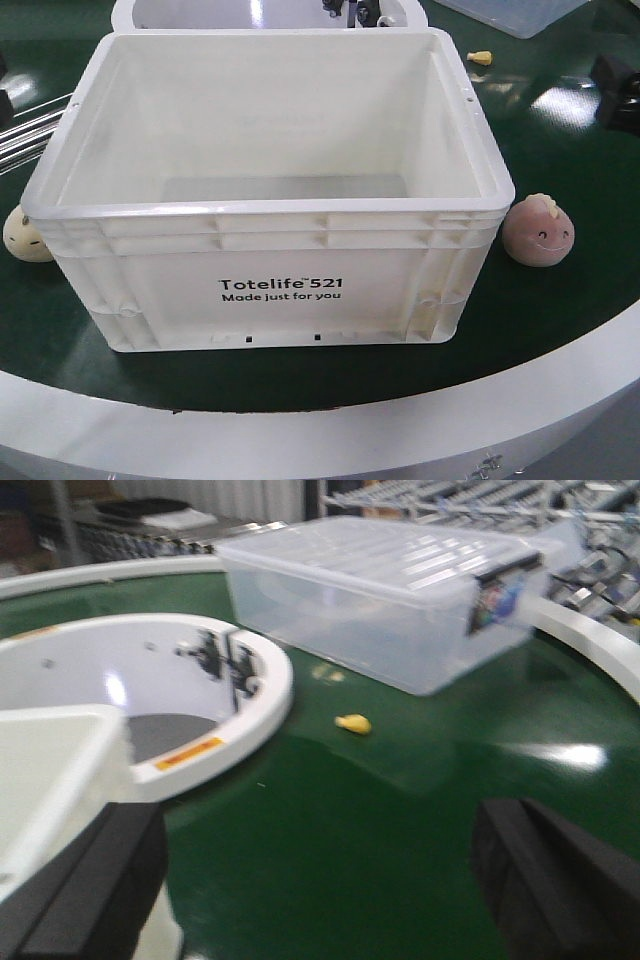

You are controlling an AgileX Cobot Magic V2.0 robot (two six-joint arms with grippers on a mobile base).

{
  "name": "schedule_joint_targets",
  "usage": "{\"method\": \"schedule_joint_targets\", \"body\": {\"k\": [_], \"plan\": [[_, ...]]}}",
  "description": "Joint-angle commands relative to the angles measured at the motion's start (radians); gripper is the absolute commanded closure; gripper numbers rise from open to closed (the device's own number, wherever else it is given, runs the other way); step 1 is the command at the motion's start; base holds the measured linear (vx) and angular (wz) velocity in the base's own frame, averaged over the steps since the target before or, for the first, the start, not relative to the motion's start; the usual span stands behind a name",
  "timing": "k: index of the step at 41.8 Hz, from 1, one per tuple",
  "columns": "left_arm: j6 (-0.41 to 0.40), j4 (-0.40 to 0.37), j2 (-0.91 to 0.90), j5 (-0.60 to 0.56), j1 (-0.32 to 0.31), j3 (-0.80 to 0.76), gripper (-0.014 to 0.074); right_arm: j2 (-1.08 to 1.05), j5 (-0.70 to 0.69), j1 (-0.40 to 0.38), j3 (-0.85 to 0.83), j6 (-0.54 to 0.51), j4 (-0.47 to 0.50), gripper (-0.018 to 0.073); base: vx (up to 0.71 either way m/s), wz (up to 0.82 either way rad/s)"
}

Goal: Place moving items into box and shelve
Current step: 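Grasp the cream egg toy with left gripper, pink toy with right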

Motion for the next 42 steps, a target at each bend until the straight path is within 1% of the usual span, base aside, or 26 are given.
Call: {"method": "schedule_joint_targets", "body": {"k": [1, 8, 20, 26, 27, 32, 42], "plan": [[-0.006, -0.005, -0.016, -0.040, 0.046, -0.038, 0.0004, -0.002, 0.003, -0.050, -0.055, -0.006, -0.033, -0.0058, 0.00, 0.00], [-0.007, -0.005, -0.016, -0.024, 0.077, -0.038, 0.0004, 0.052, 0.092, -0.067, -0.095, -0.006, -0.056, -0.0034, 0.00, 0.00], [-0.007, -0.005, -0.016, -0.018, 0.077, -0.038, 0.0004, 0.248, 0.279, -0.067, -0.237, -0.005, -0.053, -0.0030, 0.00, 0.00], [-0.007, -0.005, -0.016, -0.018, 0.077, -0.038, 0.0004, 0.354, 0.349, -0.067, -0.300, -0.006, -0.054, -0.0030, 0.00, 0.00], [-0.007, -0.005, -0.015, -0.006, 0.077, -0.038, 0.0004, 0.523, 0.479, -0.067, -0.372, -0.053, -0.051, -0.0030, 0.00, 0.00], [-0.007, -0.005, -0.015, 0.003, 0.077, -0.038, 0.0004, 0.577, 0.512, -0.067, -0.378, -0.060, -0.029, -0.0030, 0.00, 0.00], [-0.007, -0.005, -0.015, 0.003, 0.077, -0.038, 0.0004, 0.634, 0.553, -0.067, -0.378, -0.060, -0.018, -0.0030, 0.00, 0.00]]}}
